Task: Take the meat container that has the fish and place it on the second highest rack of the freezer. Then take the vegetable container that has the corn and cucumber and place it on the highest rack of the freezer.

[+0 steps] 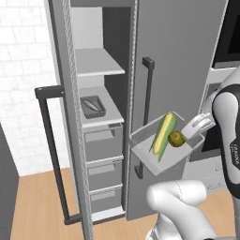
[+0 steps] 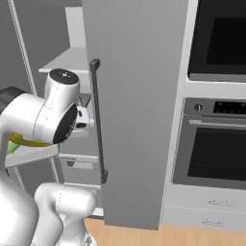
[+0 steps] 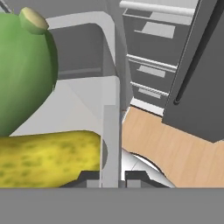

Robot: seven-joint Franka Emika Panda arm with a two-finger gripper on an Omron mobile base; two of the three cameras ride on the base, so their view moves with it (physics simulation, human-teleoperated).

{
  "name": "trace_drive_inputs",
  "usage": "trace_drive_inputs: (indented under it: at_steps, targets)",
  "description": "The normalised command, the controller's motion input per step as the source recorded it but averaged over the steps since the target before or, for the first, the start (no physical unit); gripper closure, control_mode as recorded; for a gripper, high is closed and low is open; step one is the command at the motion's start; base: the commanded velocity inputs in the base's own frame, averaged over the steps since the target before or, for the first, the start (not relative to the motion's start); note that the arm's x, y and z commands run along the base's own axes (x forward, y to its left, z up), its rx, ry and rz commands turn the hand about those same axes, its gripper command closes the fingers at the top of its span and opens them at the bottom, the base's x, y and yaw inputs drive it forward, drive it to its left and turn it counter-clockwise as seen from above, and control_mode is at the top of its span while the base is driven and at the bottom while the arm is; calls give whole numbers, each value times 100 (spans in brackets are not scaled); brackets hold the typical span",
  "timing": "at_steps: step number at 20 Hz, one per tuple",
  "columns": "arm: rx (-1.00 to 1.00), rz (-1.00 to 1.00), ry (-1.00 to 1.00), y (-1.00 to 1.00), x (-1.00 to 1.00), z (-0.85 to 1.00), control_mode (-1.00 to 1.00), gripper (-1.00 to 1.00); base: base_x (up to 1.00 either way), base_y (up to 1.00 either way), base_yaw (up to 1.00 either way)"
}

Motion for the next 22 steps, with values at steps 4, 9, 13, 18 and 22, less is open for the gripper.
trace_drive_inputs:
  at_steps: [4,9,13,18,22]
  targets:
    - [0,0,0,0,0,0,100,100,44,0,-1]
    - [0,0,0,0,0,0,100,100,33,8,0]
    - [0,0,0,0,0,0,100,100,15,20,0]
    - [0,0,0,0,0,0,100,100,17,25,0]
    - [0,0,0,0,0,0,100,100,24,28,-3]
